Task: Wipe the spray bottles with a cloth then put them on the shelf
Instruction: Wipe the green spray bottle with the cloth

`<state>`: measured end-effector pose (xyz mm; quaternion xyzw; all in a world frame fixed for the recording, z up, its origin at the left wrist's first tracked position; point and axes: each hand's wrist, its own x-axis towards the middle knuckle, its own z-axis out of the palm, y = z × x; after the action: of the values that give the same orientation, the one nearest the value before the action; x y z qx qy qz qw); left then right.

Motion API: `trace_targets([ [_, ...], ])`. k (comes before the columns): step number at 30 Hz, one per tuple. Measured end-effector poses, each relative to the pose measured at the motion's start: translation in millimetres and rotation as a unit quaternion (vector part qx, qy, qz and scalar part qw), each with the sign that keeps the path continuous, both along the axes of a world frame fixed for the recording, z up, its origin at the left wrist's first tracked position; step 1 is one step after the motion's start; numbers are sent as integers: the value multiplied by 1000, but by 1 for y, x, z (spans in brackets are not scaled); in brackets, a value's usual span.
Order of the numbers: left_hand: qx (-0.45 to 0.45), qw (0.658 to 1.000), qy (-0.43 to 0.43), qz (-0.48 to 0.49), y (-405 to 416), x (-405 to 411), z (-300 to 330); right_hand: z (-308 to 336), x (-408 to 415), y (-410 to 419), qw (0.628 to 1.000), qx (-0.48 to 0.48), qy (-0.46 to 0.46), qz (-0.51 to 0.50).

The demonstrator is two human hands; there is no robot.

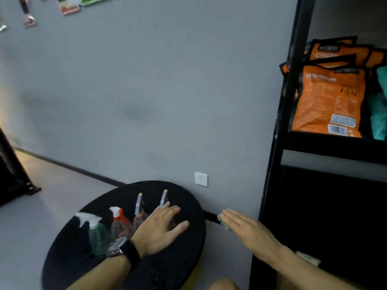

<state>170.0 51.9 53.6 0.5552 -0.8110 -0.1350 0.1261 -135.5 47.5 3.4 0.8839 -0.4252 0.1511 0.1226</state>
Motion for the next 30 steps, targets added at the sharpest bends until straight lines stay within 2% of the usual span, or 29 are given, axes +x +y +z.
trace_targets([
  [3, -10, 999, 0, 47, 14, 46, 3, 9, 57, -15, 996, -34, -39, 73],
  [7, -2, 992, 3, 128, 35, 106, 3, 8, 129, -27, 989, -70, -33, 127],
  [10, 15, 984, 7, 178, 50, 146, -4, -3, 178, -36, 979, -57, -66, 186],
  [15, 36, 972, 2, 230, 59, 197, -25, -17, 239, -44, 974, -16, -65, 218],
  [21, 44, 967, 8, 251, 53, 220, -42, -37, 290, -59, 962, 7, -73, 263],
  [30, 72, 965, 25, 250, 27, 237, -69, -68, 321, -84, 962, 25, -61, 265],
])
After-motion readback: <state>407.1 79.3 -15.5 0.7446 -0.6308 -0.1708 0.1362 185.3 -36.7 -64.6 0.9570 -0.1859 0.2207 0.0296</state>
